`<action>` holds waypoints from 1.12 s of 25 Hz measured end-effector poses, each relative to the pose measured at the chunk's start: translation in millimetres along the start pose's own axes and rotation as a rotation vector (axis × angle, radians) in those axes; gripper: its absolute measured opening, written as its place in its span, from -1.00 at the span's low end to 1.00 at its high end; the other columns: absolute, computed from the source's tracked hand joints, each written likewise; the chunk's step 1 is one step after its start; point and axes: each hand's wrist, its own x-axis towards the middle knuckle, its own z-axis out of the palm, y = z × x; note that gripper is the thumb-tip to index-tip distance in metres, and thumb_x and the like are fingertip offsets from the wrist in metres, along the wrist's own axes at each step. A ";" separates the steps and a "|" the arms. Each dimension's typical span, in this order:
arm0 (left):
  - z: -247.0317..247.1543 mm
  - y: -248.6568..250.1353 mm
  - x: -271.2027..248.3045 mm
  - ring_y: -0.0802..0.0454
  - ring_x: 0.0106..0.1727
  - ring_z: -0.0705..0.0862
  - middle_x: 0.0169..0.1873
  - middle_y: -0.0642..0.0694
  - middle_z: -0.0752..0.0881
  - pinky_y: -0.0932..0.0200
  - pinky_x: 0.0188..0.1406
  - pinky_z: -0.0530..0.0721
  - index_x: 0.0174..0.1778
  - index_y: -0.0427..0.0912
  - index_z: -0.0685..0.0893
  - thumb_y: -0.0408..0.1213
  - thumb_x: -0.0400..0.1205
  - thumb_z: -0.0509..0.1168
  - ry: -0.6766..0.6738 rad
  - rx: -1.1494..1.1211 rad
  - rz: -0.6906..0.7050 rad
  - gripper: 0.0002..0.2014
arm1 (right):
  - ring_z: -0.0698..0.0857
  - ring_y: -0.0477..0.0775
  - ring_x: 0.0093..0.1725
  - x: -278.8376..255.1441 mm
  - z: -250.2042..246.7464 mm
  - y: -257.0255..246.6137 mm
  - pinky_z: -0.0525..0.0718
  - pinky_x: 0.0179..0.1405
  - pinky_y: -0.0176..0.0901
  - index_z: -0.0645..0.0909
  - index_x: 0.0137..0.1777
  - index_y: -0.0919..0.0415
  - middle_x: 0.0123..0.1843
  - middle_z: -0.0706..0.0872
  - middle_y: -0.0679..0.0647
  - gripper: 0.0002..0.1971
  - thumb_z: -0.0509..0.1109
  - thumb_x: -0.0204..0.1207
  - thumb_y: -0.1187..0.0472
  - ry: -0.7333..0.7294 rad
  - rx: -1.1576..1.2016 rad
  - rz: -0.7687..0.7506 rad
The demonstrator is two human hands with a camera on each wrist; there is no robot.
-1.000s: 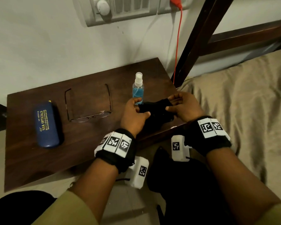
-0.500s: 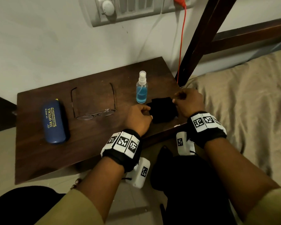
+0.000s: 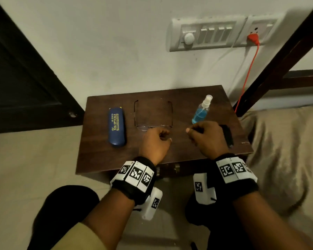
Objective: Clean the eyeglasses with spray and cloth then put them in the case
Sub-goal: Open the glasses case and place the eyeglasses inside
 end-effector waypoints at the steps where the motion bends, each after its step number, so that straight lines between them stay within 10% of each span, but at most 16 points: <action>1: -11.3 -5.3 -3.2 0.11 0.06 0.70 0.07 -0.05 0.78 0.32 0.04 0.56 0.14 -0.17 0.74 -0.36 0.54 0.42 0.032 0.014 -0.007 -0.75 | 0.72 -0.02 -0.20 -3.7 12.5 -7.9 0.74 -0.04 -0.01 0.69 -0.22 0.08 -0.27 0.73 -0.01 -0.90 0.45 0.50 0.12 -0.040 -0.011 -0.013; 9: -80.6 -61.5 -13.6 -0.18 0.34 0.58 0.36 -0.20 0.57 -0.04 0.34 0.54 0.41 -0.15 0.51 -0.28 0.55 0.39 0.283 0.145 -0.233 -0.52 | 0.70 -0.04 -0.14 -15.3 101.5 -60.7 0.63 -0.11 -0.19 0.73 -0.11 0.12 -0.18 0.75 -0.01 -0.89 0.44 0.50 0.10 -0.190 -0.141 -0.116; 18: -105.8 -110.2 -1.0 -0.23 0.17 0.68 0.15 -0.22 0.70 -0.13 0.19 0.62 0.25 -0.18 0.56 -0.17 0.46 0.42 0.166 0.011 -0.274 -0.55 | 0.72 0.26 0.06 13.3 176.6 -127.0 0.63 0.00 -0.08 0.75 -0.01 0.13 0.05 0.77 0.18 -0.84 0.39 0.46 0.20 -0.169 -0.266 -0.115; 28: -108.6 -122.1 15.2 -0.17 0.05 0.72 0.04 -0.21 0.75 -0.09 0.16 0.66 0.13 -0.19 0.67 -0.26 0.55 0.33 0.031 -0.002 -0.202 -0.75 | 0.69 0.32 0.08 37.1 213.8 -127.9 0.64 0.00 0.02 0.59 0.13 0.18 0.13 0.67 0.20 -0.50 0.53 0.30 -0.12 -0.183 -0.477 -0.081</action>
